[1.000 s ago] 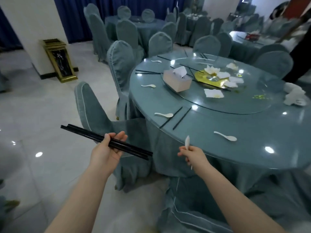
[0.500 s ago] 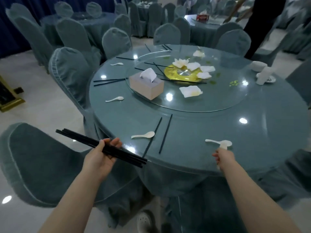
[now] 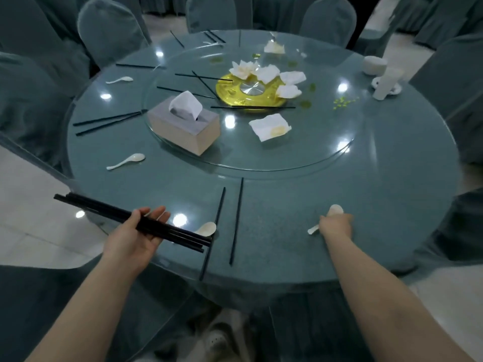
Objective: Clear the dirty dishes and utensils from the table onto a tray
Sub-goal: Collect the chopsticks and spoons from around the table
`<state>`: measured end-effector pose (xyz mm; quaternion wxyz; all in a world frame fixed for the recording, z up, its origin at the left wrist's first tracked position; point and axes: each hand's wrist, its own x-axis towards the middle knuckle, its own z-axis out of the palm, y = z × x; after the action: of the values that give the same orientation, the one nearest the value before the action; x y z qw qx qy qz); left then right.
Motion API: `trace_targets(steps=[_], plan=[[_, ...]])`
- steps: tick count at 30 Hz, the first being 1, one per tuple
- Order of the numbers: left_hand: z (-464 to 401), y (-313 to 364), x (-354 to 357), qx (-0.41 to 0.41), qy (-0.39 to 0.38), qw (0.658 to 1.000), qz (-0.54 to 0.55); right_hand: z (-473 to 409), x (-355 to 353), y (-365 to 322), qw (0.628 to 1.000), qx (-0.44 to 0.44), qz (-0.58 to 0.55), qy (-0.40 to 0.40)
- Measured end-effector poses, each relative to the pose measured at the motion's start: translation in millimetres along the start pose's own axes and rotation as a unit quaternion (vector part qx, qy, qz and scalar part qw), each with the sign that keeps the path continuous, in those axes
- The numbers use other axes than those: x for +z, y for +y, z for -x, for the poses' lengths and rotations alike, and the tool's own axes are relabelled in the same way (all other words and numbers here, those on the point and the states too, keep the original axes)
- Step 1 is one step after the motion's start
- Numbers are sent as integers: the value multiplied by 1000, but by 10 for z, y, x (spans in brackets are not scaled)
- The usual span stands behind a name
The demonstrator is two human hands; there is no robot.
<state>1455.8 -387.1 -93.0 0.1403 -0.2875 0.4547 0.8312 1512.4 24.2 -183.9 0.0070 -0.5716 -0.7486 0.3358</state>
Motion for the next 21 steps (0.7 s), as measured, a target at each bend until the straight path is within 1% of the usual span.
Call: trace_targets(steps=[2,5,7,9,11,15,19,21], plan=[[-64,-16,6,-11,0,1000,-9,80,78,-38,999,-28,40,4],[-143,-33,22,-23,-6,1000,-14,208,224,-55,989,-122,78,-4],[-193,-21,26,-31,-7,999,-16,267,320,-40,979,-173,102,-18],[-235,-6,5,-34,-6,999,-13,318,381,-24,964,-215,153,-30],[-286,6,-36,-37,-4,999,-5,336,418,-61,959,-225,166,-39],[-349,14,-82,-44,2,999,6,404,497,-165,959,-226,156,-75],[-361,18,-86,-44,6,999,12,501,549,-247,951,-259,124,-117],[-366,23,-90,-42,7,999,14,532,561,-287,938,-287,144,-129]])
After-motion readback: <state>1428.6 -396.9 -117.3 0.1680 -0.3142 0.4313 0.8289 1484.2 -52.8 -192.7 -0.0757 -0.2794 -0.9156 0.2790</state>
